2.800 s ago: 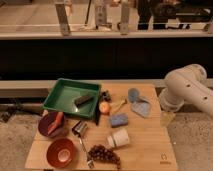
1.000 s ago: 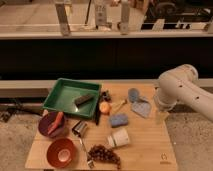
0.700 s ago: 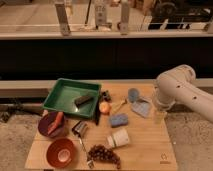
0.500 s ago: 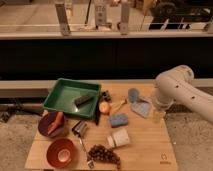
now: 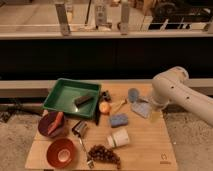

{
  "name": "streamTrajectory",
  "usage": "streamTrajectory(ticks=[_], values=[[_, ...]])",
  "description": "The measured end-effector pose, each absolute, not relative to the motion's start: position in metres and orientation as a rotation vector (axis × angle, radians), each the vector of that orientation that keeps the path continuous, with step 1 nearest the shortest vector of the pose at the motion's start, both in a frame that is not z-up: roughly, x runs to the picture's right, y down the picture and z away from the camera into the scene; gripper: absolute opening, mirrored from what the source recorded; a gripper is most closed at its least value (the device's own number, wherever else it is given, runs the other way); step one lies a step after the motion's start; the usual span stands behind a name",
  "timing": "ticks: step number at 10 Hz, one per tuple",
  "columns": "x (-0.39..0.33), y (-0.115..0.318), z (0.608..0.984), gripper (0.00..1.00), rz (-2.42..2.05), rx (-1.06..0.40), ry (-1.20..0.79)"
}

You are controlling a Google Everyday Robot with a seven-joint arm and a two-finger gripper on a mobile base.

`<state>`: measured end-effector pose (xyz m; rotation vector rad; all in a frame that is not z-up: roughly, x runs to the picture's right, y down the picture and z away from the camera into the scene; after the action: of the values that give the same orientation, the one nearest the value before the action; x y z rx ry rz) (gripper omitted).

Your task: Place towel in purple bowl

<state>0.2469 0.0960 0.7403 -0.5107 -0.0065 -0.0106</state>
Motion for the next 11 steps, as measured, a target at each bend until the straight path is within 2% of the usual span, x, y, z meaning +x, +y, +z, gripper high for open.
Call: streamTrajectory(ticks=[11], values=[[0.249,0.098,0.788,0.8,0.008,-0.484,-0.03]])
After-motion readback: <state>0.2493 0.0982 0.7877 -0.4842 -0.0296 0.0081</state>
